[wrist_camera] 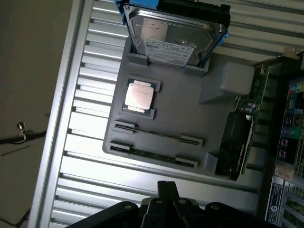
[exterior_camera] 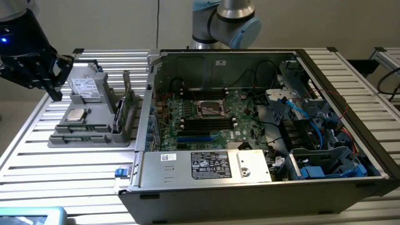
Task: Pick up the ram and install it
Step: 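Pick up the ram and move it above insertion slot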
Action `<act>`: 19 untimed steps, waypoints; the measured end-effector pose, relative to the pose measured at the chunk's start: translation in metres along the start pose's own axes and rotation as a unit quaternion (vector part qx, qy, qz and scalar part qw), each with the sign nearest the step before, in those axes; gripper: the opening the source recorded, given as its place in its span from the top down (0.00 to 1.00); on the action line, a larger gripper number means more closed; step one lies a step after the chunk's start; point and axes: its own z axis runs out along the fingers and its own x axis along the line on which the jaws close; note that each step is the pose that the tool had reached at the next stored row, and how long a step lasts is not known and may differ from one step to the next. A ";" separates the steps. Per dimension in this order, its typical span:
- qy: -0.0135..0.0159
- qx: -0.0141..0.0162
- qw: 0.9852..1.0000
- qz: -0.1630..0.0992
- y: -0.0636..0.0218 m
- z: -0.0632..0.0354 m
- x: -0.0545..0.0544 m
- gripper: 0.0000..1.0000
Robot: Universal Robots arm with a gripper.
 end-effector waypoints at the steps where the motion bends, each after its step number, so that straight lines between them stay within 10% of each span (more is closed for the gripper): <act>1: 0.000 0.000 1.000 -0.009 0.0000 0.0003 0.000 0.89; 10: 0.002 0.001 0.996 -0.090 -0.0001 0.0021 0.000 0.89; 19: 0.004 0.001 0.985 -0.172 -0.0001 0.0037 0.000 0.89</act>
